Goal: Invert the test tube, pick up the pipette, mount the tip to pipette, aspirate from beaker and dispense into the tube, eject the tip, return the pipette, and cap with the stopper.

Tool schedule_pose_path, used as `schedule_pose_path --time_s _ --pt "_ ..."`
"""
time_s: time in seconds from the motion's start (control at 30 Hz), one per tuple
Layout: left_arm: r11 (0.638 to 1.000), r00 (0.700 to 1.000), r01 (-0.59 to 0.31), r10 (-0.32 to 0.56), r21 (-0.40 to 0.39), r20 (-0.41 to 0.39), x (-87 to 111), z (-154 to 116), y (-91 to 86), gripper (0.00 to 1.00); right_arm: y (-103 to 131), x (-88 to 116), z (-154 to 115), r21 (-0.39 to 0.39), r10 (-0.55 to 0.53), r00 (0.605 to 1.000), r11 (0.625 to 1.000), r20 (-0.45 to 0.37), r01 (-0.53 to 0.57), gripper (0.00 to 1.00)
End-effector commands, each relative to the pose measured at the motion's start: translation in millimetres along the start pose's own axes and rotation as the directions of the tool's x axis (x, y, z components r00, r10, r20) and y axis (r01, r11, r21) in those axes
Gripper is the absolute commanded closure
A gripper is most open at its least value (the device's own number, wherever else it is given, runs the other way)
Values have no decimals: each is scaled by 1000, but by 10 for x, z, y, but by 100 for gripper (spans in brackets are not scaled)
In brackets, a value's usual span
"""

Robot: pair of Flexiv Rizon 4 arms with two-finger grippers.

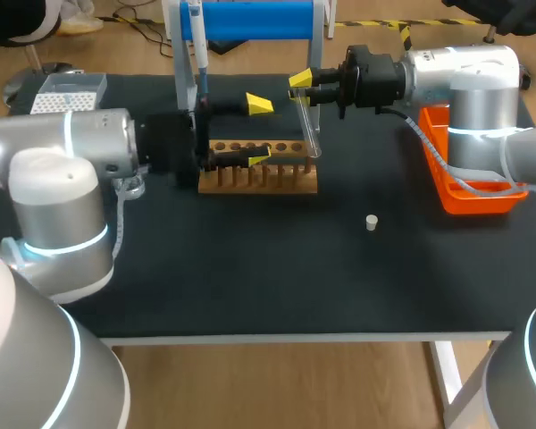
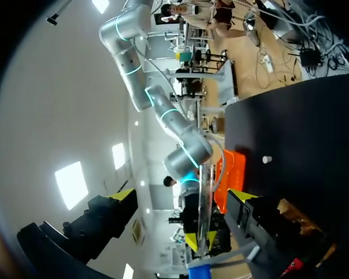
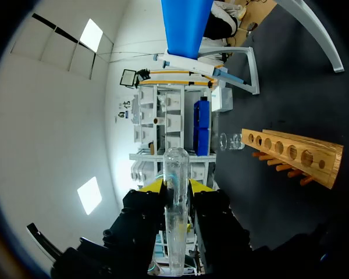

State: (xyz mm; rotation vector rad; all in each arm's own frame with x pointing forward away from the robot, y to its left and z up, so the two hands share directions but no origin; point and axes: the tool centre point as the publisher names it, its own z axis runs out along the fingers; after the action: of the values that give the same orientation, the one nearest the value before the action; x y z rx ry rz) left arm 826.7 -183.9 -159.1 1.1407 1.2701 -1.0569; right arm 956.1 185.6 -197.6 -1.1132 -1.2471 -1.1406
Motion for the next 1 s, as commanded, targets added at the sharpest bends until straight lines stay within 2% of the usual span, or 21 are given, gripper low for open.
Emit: schedule_pose_path --time_s 0.03,0.17,0.7,1.0 --pt "1000 1000 -2 2 26 -14 54 161 72 0 -2 12 -5 1 1 1000 1000 4 -1 100" --pt "999 1000 -9 10 39 -16 81 263 69 0 -2 12 -5 1 1 1000 1000 4 -1 100" --pt "995 999 45 -46 92 7 246 652 34 0 -2 12 -5 1 1 1000 1000 4 -1 100" --pt "994 999 45 -47 102 16 264 764 9 0 -2 12 -5 1 1 1000 1000 4 -1 100"
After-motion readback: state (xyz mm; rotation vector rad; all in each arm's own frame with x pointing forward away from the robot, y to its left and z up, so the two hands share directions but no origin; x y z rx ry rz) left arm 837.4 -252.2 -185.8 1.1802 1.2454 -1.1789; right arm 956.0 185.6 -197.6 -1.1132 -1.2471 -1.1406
